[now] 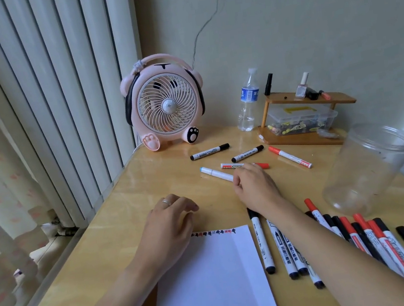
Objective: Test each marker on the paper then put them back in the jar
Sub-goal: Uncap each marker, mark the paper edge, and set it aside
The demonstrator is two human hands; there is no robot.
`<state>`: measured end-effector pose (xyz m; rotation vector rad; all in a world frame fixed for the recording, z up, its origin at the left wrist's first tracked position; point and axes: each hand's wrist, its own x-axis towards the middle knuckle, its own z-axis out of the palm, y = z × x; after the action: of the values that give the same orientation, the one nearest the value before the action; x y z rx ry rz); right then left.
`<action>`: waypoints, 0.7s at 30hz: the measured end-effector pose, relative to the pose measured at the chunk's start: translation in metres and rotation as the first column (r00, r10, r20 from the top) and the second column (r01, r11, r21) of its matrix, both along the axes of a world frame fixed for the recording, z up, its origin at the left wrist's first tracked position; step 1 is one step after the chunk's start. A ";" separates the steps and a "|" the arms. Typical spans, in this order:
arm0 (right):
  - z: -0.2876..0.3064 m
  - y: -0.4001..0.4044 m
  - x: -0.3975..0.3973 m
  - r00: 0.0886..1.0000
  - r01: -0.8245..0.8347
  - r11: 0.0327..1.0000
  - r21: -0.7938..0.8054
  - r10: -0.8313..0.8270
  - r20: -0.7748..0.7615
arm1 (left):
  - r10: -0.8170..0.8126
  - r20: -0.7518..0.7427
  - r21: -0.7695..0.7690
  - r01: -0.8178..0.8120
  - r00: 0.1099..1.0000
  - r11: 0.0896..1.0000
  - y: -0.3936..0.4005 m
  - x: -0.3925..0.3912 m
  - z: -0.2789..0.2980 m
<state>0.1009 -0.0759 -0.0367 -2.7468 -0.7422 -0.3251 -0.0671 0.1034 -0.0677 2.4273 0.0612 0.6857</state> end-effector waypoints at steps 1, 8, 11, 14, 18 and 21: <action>0.001 -0.001 -0.001 1.000 -0.008 1.000 0.011 0.009 -0.025 | 0.000 -0.005 -0.004 0.000 1.000 1.000 -0.001 0.000 0.000; -0.004 -0.003 0.003 0.988 0.095 0.995 0.035 -0.090 -0.126 | -0.020 -0.004 -0.025 0.019 1.000 0.999 -0.001 -0.001 0.000; -0.006 -0.004 0.004 0.985 0.127 0.990 0.063 -0.119 -0.126 | -0.036 -0.002 -0.035 0.036 0.999 0.999 0.000 -0.003 0.000; 0.002 -0.005 -0.017 0.996 0.014 0.992 0.123 -0.003 -0.087 | -0.008 0.049 -0.006 0.008 0.999 1.000 0.002 -0.003 -0.001; 0.016 -0.016 -0.080 0.971 -0.146 0.941 0.305 0.195 -0.137 | 0.090 0.204 -0.001 -0.092 0.975 0.996 -0.002 -0.001 0.007; 0.024 -0.033 -0.118 0.903 -0.201 0.909 0.365 0.317 -0.292 | 0.060 0.191 -0.008 -0.059 0.980 0.998 -0.003 -0.002 0.008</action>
<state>-0.0166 -0.1086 -0.0124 -2.2673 -0.8597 0.0886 -0.0689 0.1008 -0.0593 2.3537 0.0567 0.9427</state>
